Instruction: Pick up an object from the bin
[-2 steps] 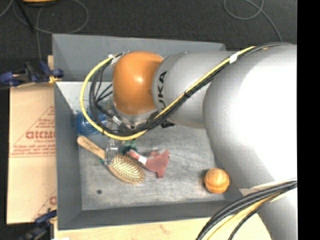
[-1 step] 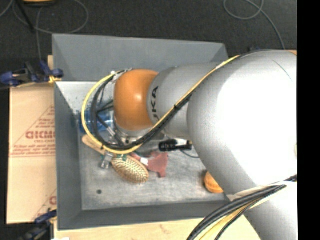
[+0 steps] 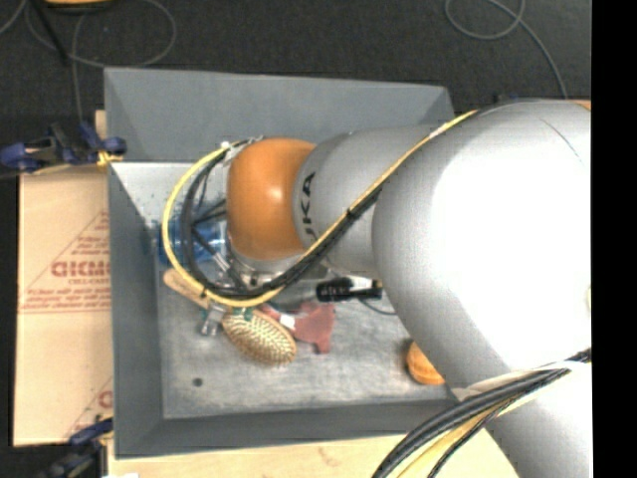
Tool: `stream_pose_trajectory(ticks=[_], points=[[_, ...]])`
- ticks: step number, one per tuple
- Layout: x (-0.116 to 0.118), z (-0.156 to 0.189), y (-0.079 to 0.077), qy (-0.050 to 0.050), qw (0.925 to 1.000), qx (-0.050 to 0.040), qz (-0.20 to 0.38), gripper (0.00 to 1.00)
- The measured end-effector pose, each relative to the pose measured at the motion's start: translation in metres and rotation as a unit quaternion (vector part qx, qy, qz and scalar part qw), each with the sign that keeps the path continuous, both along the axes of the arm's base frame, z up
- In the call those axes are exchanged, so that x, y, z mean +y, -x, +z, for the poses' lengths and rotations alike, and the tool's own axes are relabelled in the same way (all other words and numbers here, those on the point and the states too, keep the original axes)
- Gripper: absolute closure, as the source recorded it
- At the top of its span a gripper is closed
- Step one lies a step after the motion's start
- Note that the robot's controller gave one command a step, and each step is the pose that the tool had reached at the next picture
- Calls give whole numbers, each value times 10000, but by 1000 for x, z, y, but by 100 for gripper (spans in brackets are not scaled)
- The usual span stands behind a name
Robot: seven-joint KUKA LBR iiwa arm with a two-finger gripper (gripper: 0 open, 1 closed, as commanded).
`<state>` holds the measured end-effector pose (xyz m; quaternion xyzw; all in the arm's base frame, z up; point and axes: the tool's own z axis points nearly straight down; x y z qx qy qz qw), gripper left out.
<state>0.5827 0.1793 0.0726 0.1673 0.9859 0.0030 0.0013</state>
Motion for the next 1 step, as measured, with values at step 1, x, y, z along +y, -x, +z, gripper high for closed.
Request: stream_pose_trajectory(ticks=[1], points=[[-7,135,12,21,9998,7,-216,100]])
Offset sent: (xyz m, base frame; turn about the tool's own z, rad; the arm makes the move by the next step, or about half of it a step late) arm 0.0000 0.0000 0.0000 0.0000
